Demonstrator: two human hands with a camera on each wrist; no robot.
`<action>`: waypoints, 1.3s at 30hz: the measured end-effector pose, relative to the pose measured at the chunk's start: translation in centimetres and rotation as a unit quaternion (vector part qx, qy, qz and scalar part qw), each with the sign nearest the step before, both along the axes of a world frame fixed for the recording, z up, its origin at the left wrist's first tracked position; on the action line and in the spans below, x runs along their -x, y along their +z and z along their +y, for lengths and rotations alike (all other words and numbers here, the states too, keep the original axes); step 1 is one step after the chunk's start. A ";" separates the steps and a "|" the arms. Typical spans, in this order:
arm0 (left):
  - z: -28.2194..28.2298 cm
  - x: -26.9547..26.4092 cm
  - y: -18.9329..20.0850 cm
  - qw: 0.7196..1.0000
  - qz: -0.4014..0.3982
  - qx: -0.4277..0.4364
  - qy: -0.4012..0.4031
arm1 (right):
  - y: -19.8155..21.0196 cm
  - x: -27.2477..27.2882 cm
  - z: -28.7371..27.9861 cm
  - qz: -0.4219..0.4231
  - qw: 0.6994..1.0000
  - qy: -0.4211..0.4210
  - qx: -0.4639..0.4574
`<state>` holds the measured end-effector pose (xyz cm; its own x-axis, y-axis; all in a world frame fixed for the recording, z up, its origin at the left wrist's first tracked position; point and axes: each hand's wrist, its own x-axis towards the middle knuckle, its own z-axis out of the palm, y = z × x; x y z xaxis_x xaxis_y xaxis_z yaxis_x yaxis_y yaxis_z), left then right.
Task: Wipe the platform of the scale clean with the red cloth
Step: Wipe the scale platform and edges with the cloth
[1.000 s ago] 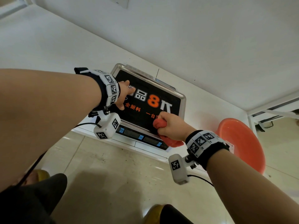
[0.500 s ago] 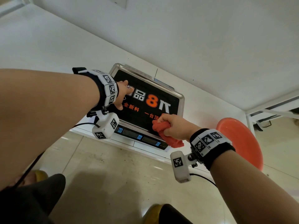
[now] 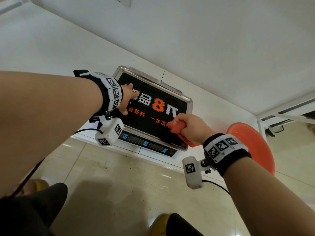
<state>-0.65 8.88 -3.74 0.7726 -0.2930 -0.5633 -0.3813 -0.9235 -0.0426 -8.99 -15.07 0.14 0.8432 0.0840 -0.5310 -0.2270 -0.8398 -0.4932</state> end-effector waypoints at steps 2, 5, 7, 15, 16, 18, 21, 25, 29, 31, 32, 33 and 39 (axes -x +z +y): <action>0.0 0.0 0.1 1.000 0.001 -0.001 0.000 | -1.0 0.5 0.2 -0.003 0.999 0.008 0.037; -0.1 0.0 0.1 1.000 0.004 -0.001 0.001 | -1.6 0.5 1.0 -0.023 0.993 0.079 0.089; -0.1 0.0 0.1 1.000 0.002 0.000 -0.001 | -1.5 0.5 1.5 0.007 0.994 0.091 0.062; 0.0 -0.1 0.1 1.000 0.001 -0.002 -0.001 | 0.0 -2.1 -0.8 -0.063 0.991 -0.105 -0.047; 0.0 0.0 0.1 1.000 0.001 -0.002 -0.001 | -0.3 -2.7 -1.1 -0.082 0.985 -0.141 -0.049; 0.0 0.0 0.1 1.000 0.003 -0.001 0.002 | -1.1 -4.1 -1.6 -0.124 0.976 -0.177 -0.014; 0.0 0.0 0.2 1.000 0.003 0.003 0.004 | -1.7 -5.6 -1.4 -0.156 0.965 -0.212 0.000; 0.1 0.0 0.1 1.000 0.000 0.008 0.000 | -2.9 -6.8 -1.0 -0.175 0.957 -0.229 0.019; 0.2 0.0 0.0 1.000 -0.003 0.012 -0.002 | -4.2 -7.9 -0.2 -0.159 0.961 -0.223 0.036; 0.1 0.0 0.0 1.000 -0.002 0.013 -0.003 | -4.3 -8.1 0.6 -0.169 0.963 -0.210 0.030; 0.1 0.0 0.0 1.000 -0.002 0.014 -0.003 | -4.4 -8.3 0.9 -0.173 0.965 -0.196 0.014; 0.1 0.0 -0.1 1.000 -0.001 0.014 -0.003 | -4.5 -8.5 1.3 -0.176 0.970 -0.169 0.001; 0.4 -0.1 0.1 1.000 -0.002 0.016 -0.010 | -3.4 -8.0 3.7 -0.053 0.996 0.076 0.012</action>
